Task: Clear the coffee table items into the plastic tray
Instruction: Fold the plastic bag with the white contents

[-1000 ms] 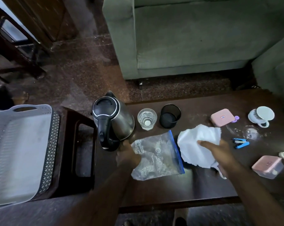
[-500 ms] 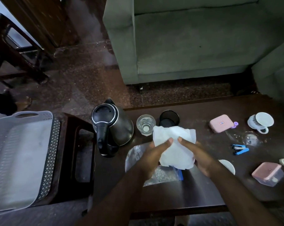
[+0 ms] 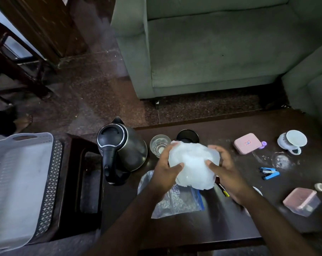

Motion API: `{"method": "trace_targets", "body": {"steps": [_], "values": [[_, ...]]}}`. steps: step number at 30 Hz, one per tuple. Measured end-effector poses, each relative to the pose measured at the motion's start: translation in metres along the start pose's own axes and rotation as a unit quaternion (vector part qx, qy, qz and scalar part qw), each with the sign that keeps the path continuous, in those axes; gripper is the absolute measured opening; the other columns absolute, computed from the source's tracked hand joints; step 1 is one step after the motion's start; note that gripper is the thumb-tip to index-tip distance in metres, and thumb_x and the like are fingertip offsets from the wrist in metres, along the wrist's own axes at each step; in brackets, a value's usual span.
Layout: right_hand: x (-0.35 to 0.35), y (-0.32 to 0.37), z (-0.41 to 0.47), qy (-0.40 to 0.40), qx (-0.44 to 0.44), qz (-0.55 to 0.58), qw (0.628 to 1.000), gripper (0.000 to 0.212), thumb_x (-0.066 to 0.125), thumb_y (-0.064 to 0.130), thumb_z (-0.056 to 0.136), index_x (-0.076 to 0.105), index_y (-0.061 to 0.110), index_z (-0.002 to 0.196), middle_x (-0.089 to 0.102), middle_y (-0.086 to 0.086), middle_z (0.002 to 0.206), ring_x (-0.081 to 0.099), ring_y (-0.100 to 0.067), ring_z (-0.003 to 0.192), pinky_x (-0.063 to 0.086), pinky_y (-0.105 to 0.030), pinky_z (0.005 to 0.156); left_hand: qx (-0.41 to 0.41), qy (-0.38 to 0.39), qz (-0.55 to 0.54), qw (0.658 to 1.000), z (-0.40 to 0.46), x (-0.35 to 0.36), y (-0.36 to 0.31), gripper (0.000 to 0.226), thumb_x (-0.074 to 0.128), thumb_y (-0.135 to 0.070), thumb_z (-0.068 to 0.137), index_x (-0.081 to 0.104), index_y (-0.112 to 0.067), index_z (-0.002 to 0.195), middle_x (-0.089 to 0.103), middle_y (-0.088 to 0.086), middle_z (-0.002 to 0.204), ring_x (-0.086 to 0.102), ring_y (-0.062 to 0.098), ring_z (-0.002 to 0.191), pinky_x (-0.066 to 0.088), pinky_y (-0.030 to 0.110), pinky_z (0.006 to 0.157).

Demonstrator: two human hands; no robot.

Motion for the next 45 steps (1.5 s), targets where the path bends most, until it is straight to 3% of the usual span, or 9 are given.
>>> {"method": "trace_targets", "body": {"steps": [3,6,10,16,19,24,33,38,45], "values": [[-0.007,0.006,-0.002,0.049,0.008,-0.124,0.991,0.058,0.089,0.026,0.064,0.065,0.027,0.117,0.068,0.004,0.119,0.068,-0.022,0.107,0.061,-0.037,0.08,-0.001,0.035,0.1,0.994,0.003,-0.002,-0.004,0.037,0.064,0.004,0.085,0.071,-0.022,0.112,0.068,-0.013,0.116,0.064,0.005,0.104,0.055,0.02,0.08],[-0.012,0.017,0.001,0.023,0.004,-0.28,0.96,0.06,0.089,0.01,0.058,0.068,0.037,0.107,0.066,0.006,0.115,0.068,-0.022,0.097,0.06,-0.041,0.082,-0.002,0.025,0.224,0.974,0.008,-0.007,-0.006,0.045,0.073,-0.001,0.08,0.066,-0.021,0.12,0.06,-0.007,0.121,0.058,0.008,0.106,0.05,0.011,0.083],[-0.003,0.052,0.007,-0.031,-0.131,-0.396,0.908,0.036,0.081,0.002,0.066,0.072,0.035,0.077,0.062,0.004,0.083,0.062,-0.007,0.077,0.044,-0.014,0.069,0.05,0.011,0.375,0.926,0.019,-0.004,-0.012,0.048,0.078,-0.013,0.075,0.063,-0.022,0.119,0.057,-0.007,0.116,0.055,0.01,0.105,0.043,0.013,0.082],[0.007,0.127,0.031,-0.029,-0.276,-0.377,0.884,0.023,0.068,0.005,0.065,0.07,0.017,0.085,0.069,-0.001,0.102,0.061,-0.015,0.108,0.044,-0.03,0.1,0.16,-0.022,0.439,0.884,0.055,0.009,-0.045,0.017,0.069,-0.013,0.081,0.069,-0.007,0.096,0.05,0.003,0.108,0.053,0.019,0.1,0.036,0.019,0.081],[0.016,0.143,0.051,-0.036,-0.292,-0.407,0.865,0.027,0.069,0.005,0.077,0.067,0.024,0.096,0.07,0.005,0.093,0.063,-0.003,0.093,0.047,-0.02,0.083,0.084,-0.042,0.492,0.866,0.078,0.012,-0.053,0.024,0.056,-0.025,0.086,0.064,-0.012,0.106,0.048,0.002,0.122,0.047,0.025,0.109,0.033,0.028,0.082],[0.038,0.139,0.074,-0.01,-0.282,-0.536,0.796,0.028,0.061,0.001,0.082,0.069,0.01,0.108,0.071,-0.01,0.105,0.065,-0.029,0.098,0.052,-0.043,0.085,0.027,-0.026,0.631,0.775,0.092,0.017,-0.05,0.039,0.056,-0.041,0.087,0.056,-0.016,0.117,0.04,0.008,0.128,0.038,0.031,0.118,0.033,0.044,0.099],[0.058,0.08,0.093,-0.037,-0.172,-0.59,0.788,0.028,0.056,0.001,0.085,0.07,0.006,0.109,0.066,-0.018,0.11,0.063,-0.035,0.101,0.049,-0.043,0.088,0.053,-0.069,0.584,0.807,0.082,0.003,-0.043,0.038,0.06,-0.021,0.083,0.053,-0.021,0.12,0.043,0.006,0.132,0.037,0.029,0.124,0.034,0.041,0.099],[0.066,0.044,0.092,-0.108,-0.092,-0.555,0.82,0.02,0.059,0.025,0.091,0.061,0.014,0.108,0.064,-0.013,0.109,0.062,-0.035,0.099,0.051,-0.041,0.081,0.028,-0.088,0.574,0.813,0.077,-0.006,-0.034,0.048,0.065,-0.02,0.081,0.049,-0.021,0.126,0.041,0.005,0.138,0.035,0.028,0.129,0.033,0.042,0.104],[0.065,0.049,0.079,-0.141,-0.05,-0.591,0.793,0.046,0.069,0.051,0.078,0.058,0.021,0.111,0.068,-0.007,0.111,0.063,-0.033,0.105,0.05,-0.038,0.079,0.074,-0.079,0.584,0.804,0.061,0.004,-0.032,0.066,0.066,-0.028,0.075,0.041,-0.015,0.134,0.041,0.008,0.139,0.037,0.028,0.13,0.03,0.039,0.107]]}}
Point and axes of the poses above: each hand's wrist, its own z-axis towards the middle knuckle, its own x-axis out of the palm, y = z × x, the point moved 4 cm from there along z, towards the middle knuckle
